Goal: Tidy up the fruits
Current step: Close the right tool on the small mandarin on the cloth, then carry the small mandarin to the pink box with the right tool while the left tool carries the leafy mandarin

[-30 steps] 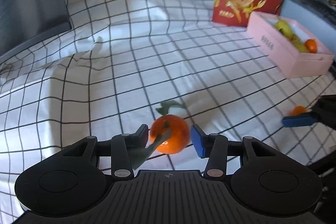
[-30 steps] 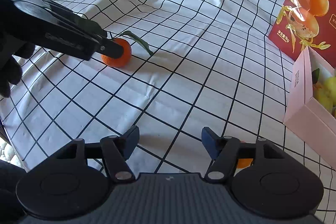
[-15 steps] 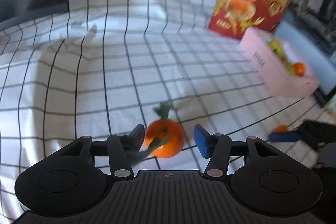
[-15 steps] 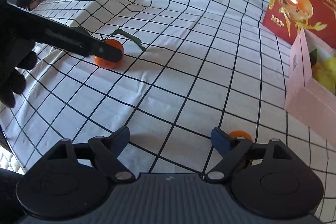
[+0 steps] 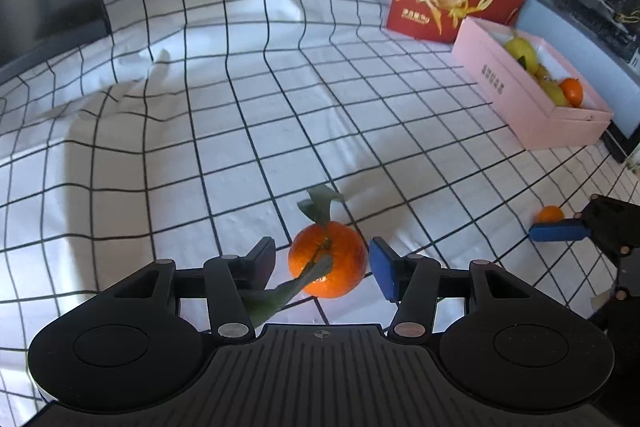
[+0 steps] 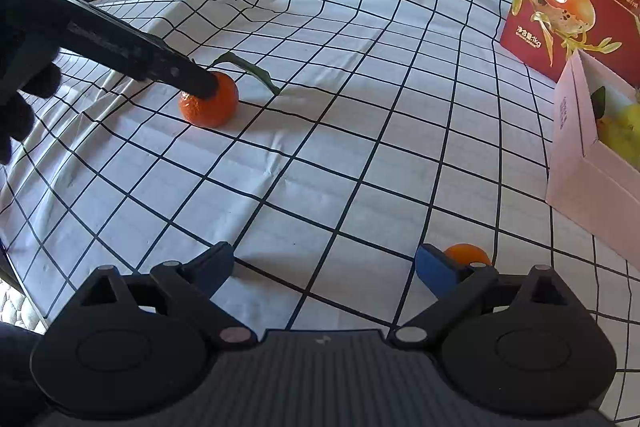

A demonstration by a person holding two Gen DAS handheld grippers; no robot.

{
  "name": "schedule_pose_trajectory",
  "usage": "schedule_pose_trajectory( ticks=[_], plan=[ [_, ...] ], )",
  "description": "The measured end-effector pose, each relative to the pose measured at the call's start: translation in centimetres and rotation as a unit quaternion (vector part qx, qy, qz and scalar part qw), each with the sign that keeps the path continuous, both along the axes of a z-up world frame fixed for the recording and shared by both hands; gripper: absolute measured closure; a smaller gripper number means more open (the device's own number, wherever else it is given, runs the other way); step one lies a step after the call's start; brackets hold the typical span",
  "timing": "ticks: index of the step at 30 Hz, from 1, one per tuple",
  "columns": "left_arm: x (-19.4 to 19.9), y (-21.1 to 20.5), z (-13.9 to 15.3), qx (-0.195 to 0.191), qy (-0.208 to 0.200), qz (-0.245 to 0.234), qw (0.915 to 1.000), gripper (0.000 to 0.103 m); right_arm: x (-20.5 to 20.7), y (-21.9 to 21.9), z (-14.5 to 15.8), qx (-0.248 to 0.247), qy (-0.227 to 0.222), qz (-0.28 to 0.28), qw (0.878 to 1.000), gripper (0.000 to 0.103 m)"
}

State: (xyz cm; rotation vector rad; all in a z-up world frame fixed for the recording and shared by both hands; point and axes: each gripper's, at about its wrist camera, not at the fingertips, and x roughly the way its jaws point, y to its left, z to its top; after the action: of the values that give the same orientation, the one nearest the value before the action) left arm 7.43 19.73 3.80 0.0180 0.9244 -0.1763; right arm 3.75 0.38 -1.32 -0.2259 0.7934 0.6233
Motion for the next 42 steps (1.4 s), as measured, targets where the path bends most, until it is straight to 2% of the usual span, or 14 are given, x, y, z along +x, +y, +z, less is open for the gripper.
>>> schedule_pose_trajectory(
  ticks=[3,13,16,19,21,23,24,27,29,30,33,38,40,42],
  plan=[
    [0.4,0.0,-0.6,-0.003,0.007,0.001,1.0,0.046,0.0,0.1,-0.1,-0.001,0.001,0.007,1.0,0.0],
    [0.2,-0.4,-1.3,-0.009,0.003,0.019,0.9998,0.051,0.0,-0.1,0.0,-0.005,0.004,0.01,1.0,0.0],
    [-1.0,-0.9,-0.7,-0.019,0.001,0.02,0.9996,0.052,-0.9,-0.9,1.0,-0.014,-0.006,0.0,1.0,0.014],
    [-2.3,-1.6,0.0,-0.049,-0.005,0.013,0.9987,0.052,-2.3,-3.0,2.4,-0.005,-0.051,-0.02,0.998,0.015],
    [-2.9,-2.5,0.5,-0.071,-0.007,-0.002,0.9974,0.052,-2.3,-4.4,2.9,0.0,-0.059,-0.047,0.997,0.015],
    [-3.2,-3.9,0.5,-0.079,-0.004,-0.023,0.9966,0.052,-1.7,-5.5,2.9,0.013,-0.052,-0.07,0.996,0.017],
    [-3.3,-4.7,0.4,-0.08,0.0,-0.035,0.9962,0.052,-1.3,-5.9,2.7,0.017,-0.045,-0.085,0.995,0.023],
    [-3.6,-7.0,0.1,-0.081,0.008,-0.067,0.9944,0.052,-0.5,-6.5,2.5,0.025,-0.032,-0.11,0.993,0.03],
    [-3.8,-8.2,-0.1,-0.084,0.011,-0.082,0.9931,0.052,-0.4,-6.5,2.2,0.015,-0.036,-0.112,0.993,0.034],
    [-3.9,-8.6,-0.3,-0.084,0.013,-0.087,0.9926,0.052,-0.3,-6.4,2.0,0.007,-0.04,-0.113,0.993,0.04],
    [-4.1,-9.7,-0.6,-0.084,0.019,-0.097,0.9916,0.052,-0.1,-6.7,1.3,0.0,-0.03,-0.115,0.993,0.053],
    [-4.1,-10.4,-1.1,-0.079,0.026,-0.1,0.9915,0.052,-0.8,-7.8,0.4,0.002,-0.022,-0.131,0.991,0.058],
    [-4.0,-10.5,-1.2,-0.077,0.029,-0.099,0.9917,0.052,-1.1,-8.2,0.1,0.005,-0.02,-0.134,0.991,0.067],
    [-4.0,-10.6,-1.3,-0.075,0.032,-0.099,0.9918,0.052,-1.2,-8.4,0.0,0.009,-0.02,-0.136,0.991,0.069]
  ],
)
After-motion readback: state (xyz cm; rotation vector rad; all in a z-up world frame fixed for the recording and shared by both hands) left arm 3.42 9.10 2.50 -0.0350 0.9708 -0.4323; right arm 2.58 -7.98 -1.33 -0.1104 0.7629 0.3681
